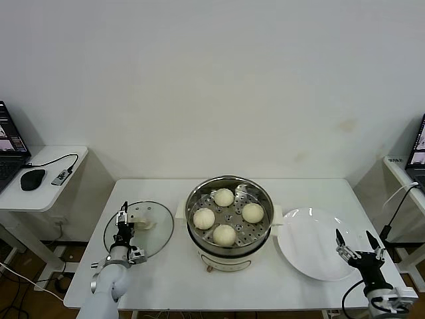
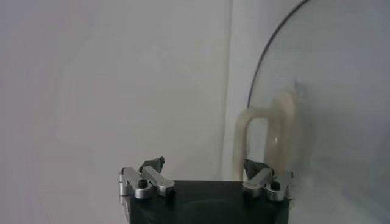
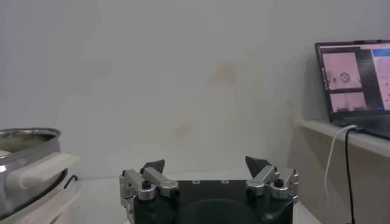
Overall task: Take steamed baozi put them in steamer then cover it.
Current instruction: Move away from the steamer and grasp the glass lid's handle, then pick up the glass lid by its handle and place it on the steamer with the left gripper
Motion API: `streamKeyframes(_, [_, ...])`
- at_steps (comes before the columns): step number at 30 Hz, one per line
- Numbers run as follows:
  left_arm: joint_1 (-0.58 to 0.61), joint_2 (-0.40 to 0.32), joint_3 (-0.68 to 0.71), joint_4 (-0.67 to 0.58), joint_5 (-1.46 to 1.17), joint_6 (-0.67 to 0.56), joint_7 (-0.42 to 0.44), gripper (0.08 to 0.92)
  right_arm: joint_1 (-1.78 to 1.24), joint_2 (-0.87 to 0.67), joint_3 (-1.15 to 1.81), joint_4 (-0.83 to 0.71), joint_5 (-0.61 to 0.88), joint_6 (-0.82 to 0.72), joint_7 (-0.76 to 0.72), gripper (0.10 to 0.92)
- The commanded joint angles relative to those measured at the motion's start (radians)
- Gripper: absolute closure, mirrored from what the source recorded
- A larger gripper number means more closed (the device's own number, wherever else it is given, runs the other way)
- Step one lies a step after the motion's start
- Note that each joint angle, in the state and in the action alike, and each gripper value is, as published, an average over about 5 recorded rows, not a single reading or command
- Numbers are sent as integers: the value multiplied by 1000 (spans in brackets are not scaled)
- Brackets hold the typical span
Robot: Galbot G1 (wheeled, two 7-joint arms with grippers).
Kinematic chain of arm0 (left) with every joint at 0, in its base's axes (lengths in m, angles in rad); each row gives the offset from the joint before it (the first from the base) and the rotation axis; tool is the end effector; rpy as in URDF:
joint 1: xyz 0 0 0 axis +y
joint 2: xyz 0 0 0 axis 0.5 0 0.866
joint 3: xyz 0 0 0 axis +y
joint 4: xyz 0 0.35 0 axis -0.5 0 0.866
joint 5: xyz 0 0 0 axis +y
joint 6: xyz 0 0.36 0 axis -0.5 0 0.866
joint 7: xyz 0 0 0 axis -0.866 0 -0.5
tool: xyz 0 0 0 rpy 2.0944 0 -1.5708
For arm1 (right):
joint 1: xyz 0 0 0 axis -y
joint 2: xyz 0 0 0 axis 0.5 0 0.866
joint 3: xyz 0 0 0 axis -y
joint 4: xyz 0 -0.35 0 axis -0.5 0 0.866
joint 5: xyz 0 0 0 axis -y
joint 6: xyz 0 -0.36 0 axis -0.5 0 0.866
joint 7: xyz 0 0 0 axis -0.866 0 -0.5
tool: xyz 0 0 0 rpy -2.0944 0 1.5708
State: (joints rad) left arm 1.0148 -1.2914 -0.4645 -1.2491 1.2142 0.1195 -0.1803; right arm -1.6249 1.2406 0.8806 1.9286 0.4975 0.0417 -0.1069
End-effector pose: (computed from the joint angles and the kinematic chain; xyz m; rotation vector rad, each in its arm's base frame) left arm 0.3554 0.1085 -0.4401 0.0525 -2.1170 -2.0434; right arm 0.1699 -0.1841 -0.3180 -0.1450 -3.0719 -0.0663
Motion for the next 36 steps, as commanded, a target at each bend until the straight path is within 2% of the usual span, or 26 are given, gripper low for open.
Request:
streamKeyframes(1, [1, 1, 6, 4, -47, -2, 4, 262, -6, 3, 4, 5, -1, 0, 0, 203])
streamKeyframes(15, [4, 13, 23, 12, -86, -8, -7, 668, -27, 13, 16, 29, -8, -5, -1, 203])
streamKeyframes(21, [54, 18, 7, -101, -88, 21, 12, 828, -24, 18, 13, 31, -9, -5, -3, 203])
streamKeyframes(26, [127, 11, -7, -252, -90, 103, 42, 853, -13, 21, 5, 36, -11, -8, -4, 203])
streamKeyframes(32, [215, 5, 0, -512, -74, 305, 153, 853, 2, 21, -5, 48, -8, -14, -4, 203])
streamKeyframes(36, [253, 18, 3, -627, -32, 385, 179, 853, 4, 20, -6, 55, -7, -16, -4, 203])
